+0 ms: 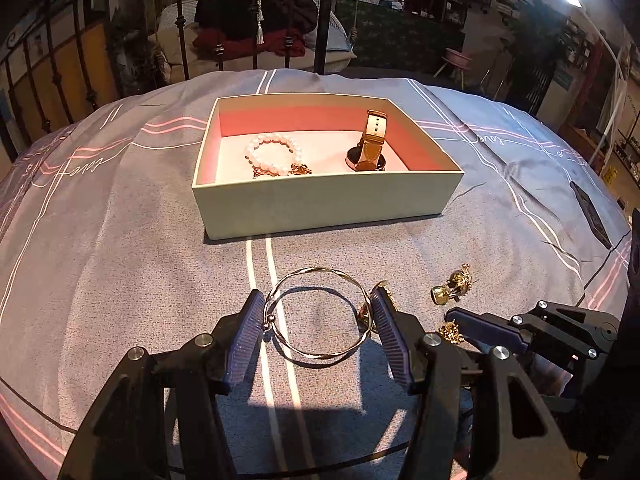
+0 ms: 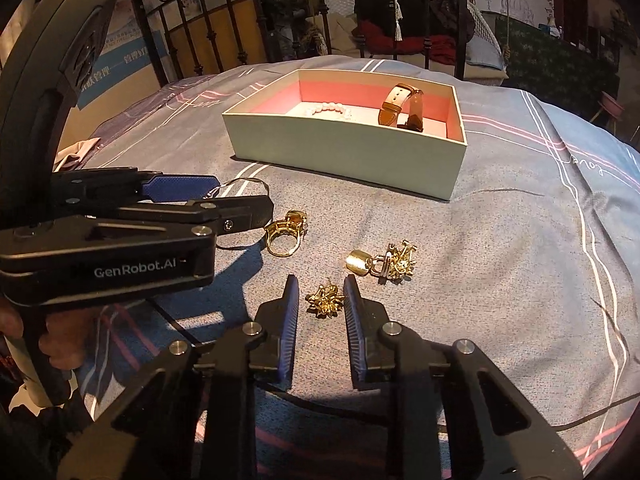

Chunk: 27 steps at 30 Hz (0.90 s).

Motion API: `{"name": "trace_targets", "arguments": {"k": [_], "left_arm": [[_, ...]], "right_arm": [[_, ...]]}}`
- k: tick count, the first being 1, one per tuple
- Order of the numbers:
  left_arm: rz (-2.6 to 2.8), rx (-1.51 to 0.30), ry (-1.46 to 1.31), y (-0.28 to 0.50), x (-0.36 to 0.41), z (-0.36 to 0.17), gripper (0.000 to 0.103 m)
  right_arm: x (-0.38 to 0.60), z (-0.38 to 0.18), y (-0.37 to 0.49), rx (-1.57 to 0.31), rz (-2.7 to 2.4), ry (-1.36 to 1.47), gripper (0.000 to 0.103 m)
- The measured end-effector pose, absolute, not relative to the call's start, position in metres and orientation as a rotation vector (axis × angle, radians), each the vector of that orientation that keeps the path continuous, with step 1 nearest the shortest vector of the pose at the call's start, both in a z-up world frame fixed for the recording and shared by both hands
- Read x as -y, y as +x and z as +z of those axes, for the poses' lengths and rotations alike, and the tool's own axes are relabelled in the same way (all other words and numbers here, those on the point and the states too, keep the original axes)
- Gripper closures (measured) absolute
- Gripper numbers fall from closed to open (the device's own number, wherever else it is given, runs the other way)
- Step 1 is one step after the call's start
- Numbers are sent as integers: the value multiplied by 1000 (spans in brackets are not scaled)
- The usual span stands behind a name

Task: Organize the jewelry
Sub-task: 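Grasp the silver bangle with the left gripper while the right grasps the gold flower brooch, then carry the bangle into the box and open the left gripper while the right carries the brooch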

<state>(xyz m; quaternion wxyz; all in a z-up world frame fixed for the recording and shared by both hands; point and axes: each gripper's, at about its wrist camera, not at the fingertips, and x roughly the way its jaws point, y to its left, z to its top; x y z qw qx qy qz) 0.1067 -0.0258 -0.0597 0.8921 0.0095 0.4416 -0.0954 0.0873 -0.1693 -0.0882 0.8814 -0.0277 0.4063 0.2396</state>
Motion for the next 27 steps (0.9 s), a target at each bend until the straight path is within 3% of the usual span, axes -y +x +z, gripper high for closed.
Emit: {"name": "trace_targets", "arguments": {"k": [3, 27], "left_arm": [[-197, -916, 18, 106, 25, -60, 48], [-213, -889, -39, 111, 21, -47, 48]], "right_arm": [[170, -88, 88, -847, 498, -52, 83], [172, -70, 101, -805, 492, -47, 83]]}}
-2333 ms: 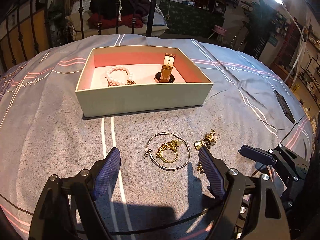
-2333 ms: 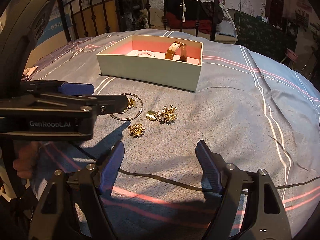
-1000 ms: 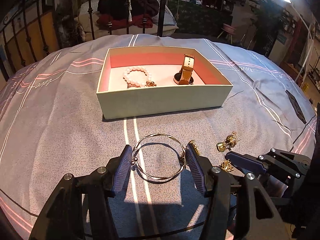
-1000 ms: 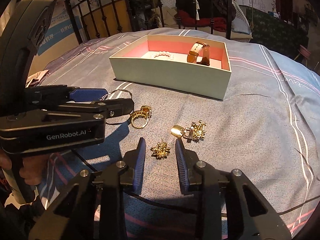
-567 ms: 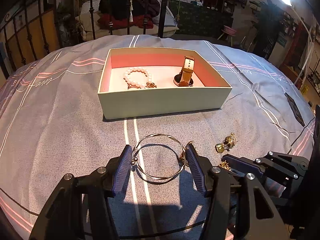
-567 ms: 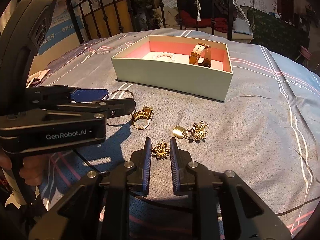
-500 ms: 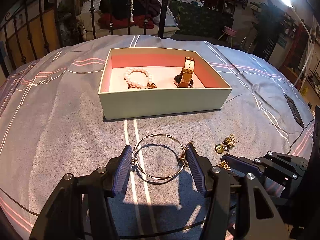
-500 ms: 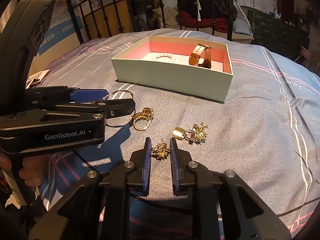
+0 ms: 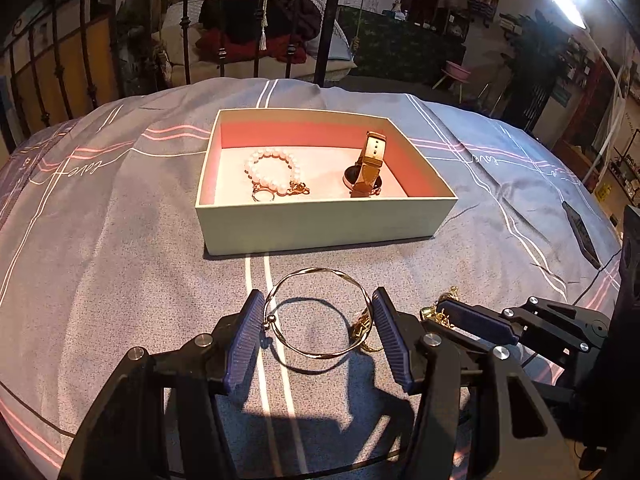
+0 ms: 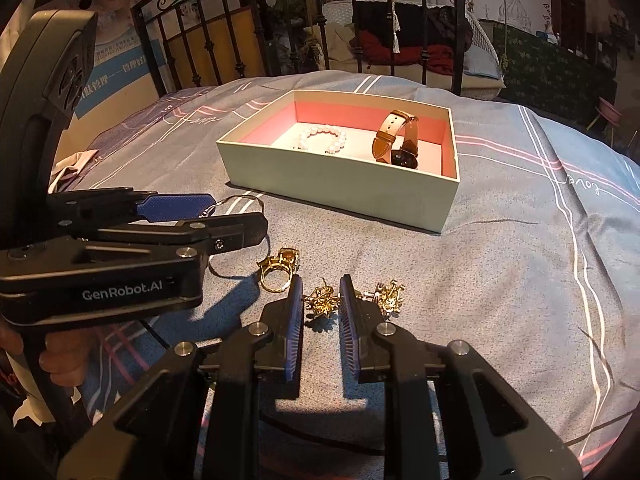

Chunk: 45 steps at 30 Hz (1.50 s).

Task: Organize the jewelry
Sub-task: 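Carry the bangle into the box and open the left gripper while the right carries the brooch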

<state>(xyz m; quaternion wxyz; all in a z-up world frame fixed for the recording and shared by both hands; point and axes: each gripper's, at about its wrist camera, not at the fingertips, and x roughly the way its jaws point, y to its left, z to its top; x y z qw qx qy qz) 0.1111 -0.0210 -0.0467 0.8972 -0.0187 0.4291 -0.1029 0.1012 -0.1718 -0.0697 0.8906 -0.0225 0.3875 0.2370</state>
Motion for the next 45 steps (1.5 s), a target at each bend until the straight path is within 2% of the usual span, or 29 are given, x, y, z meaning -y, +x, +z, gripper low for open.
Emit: {"name": "trace_targets", "arguments": {"k": [16, 28, 45], "left_arm": [[-184, -782, -56, 165, 14, 6, 48], [-150, -822, -66, 205, 15, -4, 48], [-126, -895, -82, 226, 9, -29, 48]], "right_arm": [[170, -24, 157, -686, 454, -73, 83], [166, -30, 198, -706, 408, -61, 83], [161, -45, 212, -748, 395, -68, 83]]}}
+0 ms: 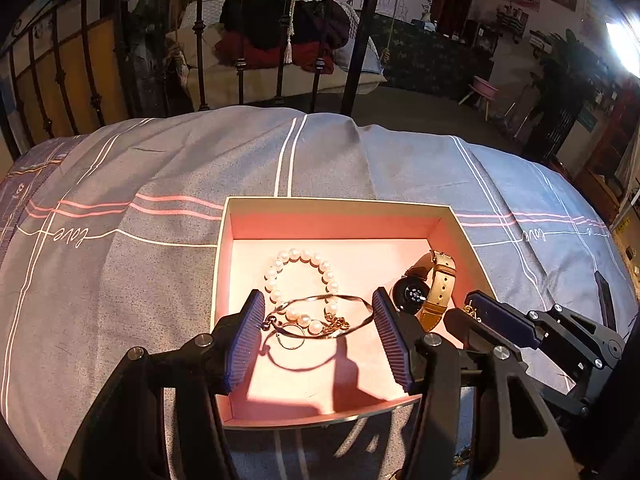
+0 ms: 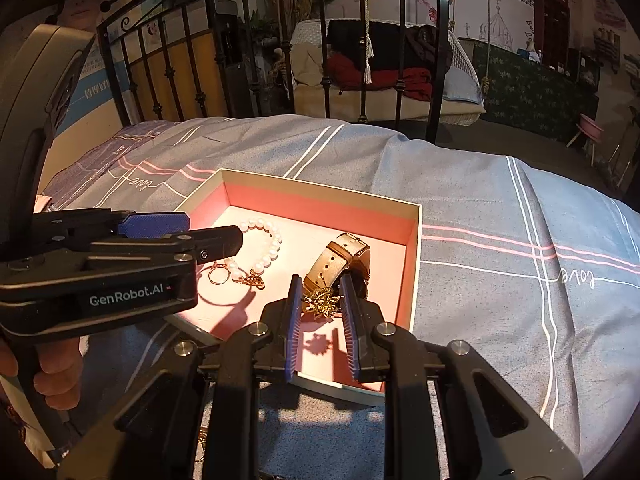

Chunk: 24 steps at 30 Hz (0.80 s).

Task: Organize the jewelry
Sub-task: 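Carry the bangle into the box and open the left gripper while the right carries the brooch, then release the gold flower brooch into the box with the right gripper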

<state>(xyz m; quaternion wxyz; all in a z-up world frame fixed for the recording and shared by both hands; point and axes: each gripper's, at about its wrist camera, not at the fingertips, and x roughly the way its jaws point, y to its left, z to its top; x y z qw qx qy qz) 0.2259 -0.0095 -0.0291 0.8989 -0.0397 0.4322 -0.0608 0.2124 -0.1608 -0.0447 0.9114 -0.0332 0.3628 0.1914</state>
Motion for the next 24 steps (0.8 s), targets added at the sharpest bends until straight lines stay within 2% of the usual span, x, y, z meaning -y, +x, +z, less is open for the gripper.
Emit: {"name": "trace_targets", "arguments": {"k": [4, 6, 7, 8, 16, 24], "left_arm": [[-119, -864, -72, 223, 9, -25, 45], [-125, -856, -69, 221, 10, -22, 39], [-123, -847, -70, 220, 9, -20, 36], [-126, -839, -74, 218, 9, -17, 35], [-163, -793, -71, 166, 7, -2, 28], [-238, -897, -60, 107, 29, -46, 28]], "right_arm": [[161, -46, 210, -745, 393, -72, 82], [161, -45, 208, -742, 395, -77, 67], [160, -43, 206, -733, 388, -83, 50], [160, -41, 203, -718, 380, -96, 39], [178, -32, 157, -698, 381, -92, 31], [193, -74, 89, -800, 391, -82, 31]]}}
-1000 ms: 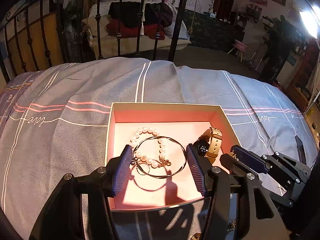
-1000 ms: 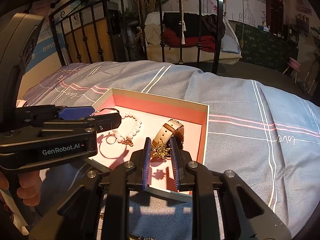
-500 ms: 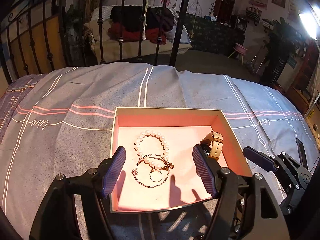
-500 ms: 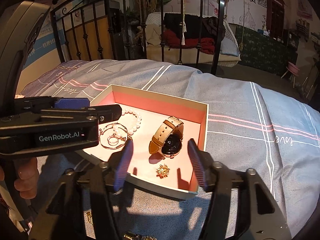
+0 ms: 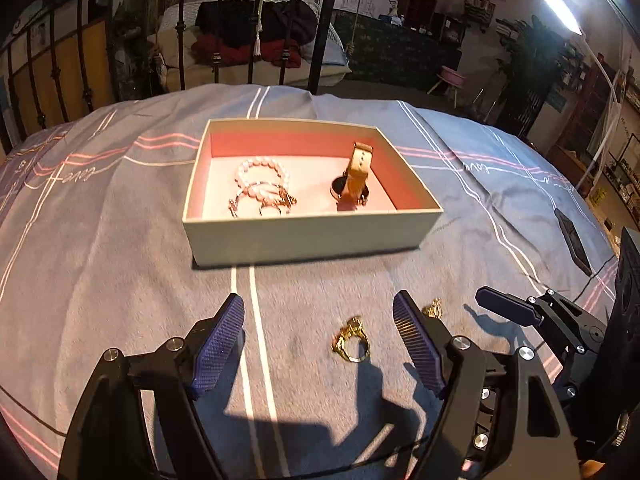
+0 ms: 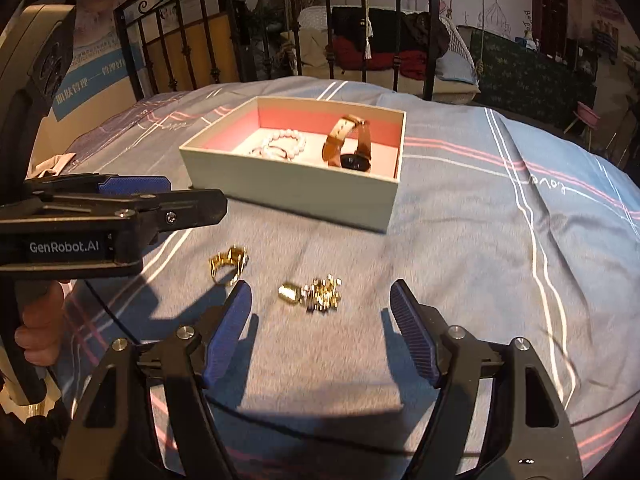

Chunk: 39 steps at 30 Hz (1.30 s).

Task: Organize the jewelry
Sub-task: 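Release the gold flower brooch into the box with the right gripper, then grasp the gold ring with the left gripper while the right grasps the gold brooch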

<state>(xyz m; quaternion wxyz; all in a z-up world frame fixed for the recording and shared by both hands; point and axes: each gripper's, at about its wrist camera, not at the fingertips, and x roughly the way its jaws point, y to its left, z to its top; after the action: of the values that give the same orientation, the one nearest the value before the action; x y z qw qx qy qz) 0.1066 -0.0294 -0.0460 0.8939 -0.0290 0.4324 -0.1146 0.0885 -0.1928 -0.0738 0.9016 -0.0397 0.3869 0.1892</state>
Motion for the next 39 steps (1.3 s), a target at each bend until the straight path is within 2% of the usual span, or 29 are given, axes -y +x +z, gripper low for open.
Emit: {"name": "trace_targets", "arguments": {"k": [8, 14, 15, 18, 22, 26, 39], "left_arm": [[-232, -944, 19, 102, 47, -69, 30], [-200, -945, 58, 108, 47, -77, 45], [-193, -939, 65, 108, 48, -77, 51], [-188, -932, 64, 110, 45, -76, 64], [-181, -930, 44, 112, 40, -76, 73], [-186, -935, 28, 113, 37, -75, 74], [-194, -934, 14, 112, 36, -75, 74]], "right_arm": [[198, -83, 76, -815, 375, -90, 31], [201, -81, 82, -821, 366, -83, 32], [203, -81, 83, -821, 358, -80, 33], [209, -80, 90, -833, 340, -72, 41], [205, -82, 100, -859, 353, -89, 50], [195, -84, 106, -874, 410, -100, 75], [180, -82, 101, -863, 509, -90, 75]]}}
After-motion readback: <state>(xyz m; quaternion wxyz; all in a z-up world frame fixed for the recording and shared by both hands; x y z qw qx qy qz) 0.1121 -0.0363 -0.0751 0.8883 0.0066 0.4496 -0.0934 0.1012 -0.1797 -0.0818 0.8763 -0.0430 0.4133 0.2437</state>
